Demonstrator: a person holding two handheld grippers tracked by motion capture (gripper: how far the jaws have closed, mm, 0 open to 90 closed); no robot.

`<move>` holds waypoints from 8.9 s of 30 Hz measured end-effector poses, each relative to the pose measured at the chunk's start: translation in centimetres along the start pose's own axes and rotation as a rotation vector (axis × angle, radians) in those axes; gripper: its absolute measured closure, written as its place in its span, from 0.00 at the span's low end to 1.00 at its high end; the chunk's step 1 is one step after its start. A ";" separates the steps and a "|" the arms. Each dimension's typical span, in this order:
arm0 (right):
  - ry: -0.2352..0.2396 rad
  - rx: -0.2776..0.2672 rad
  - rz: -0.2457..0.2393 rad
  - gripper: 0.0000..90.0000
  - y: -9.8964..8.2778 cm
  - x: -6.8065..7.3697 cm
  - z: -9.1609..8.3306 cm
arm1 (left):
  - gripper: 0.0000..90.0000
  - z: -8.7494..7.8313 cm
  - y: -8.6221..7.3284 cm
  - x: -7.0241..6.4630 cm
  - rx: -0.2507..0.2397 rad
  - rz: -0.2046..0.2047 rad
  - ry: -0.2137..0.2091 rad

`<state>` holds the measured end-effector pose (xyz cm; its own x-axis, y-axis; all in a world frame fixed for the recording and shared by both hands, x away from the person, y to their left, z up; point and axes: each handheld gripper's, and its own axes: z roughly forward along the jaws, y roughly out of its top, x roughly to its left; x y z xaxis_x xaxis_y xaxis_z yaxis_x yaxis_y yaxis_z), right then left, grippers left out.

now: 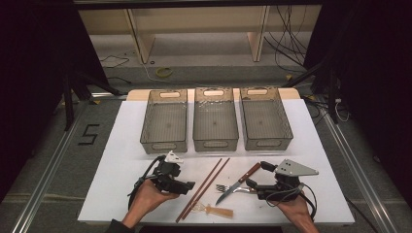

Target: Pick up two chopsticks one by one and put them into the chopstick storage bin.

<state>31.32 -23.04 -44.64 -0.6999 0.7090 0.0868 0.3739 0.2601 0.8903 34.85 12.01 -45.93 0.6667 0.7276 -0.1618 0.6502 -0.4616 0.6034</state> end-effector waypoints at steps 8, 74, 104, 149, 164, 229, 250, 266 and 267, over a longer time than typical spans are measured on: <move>0.009 0.004 0.005 0.23 0.0 0.0 0.1 | 0.37 1.7 1.2 -1.1 0.088 0.028 -0.004; 0.022 0.008 0.012 0.24 0.0 0.0 0.0 | 0.94 3.8 2.8 -1.6 0.301 0.204 0.026; 0.022 -0.002 0.020 0.24 0.0 -0.2 -0.1 | 0.94 -2.3 4.3 0.4 0.131 0.220 0.000; 0.034 -0.010 0.023 0.24 0.1 -0.3 -0.1 | 0.94 -6.9 12.8 11.1 -0.144 0.022 0.179; 0.041 -0.006 0.022 0.24 0.0 -0.3 0.0 | 0.94 -5.7 13.3 15.0 -0.200 -0.064 0.225; 0.042 -0.004 0.027 0.24 0.0 -0.3 -0.1 | 0.34 -5.0 8.2 9.7 -0.144 -0.125 0.067; 0.038 0.000 0.022 0.23 0.1 -0.2 -0.1 | 0.26 -1.8 4.0 3.6 -0.034 -0.042 0.015; 0.040 -0.001 0.021 0.23 0.1 -0.2 -0.2 | 0.26 1.7 3.3 0.7 0.124 0.040 0.007; 0.040 -0.003 0.023 0.23 0.1 -0.3 -0.2 | 0.26 1.9 3.2 0.5 0.127 0.040 0.003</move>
<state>31.42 -23.31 -44.52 -0.7152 0.6876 0.1250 0.3881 0.2421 0.8893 37.96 9.95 -45.60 0.6919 0.7088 -0.1372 0.6641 -0.5504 0.5059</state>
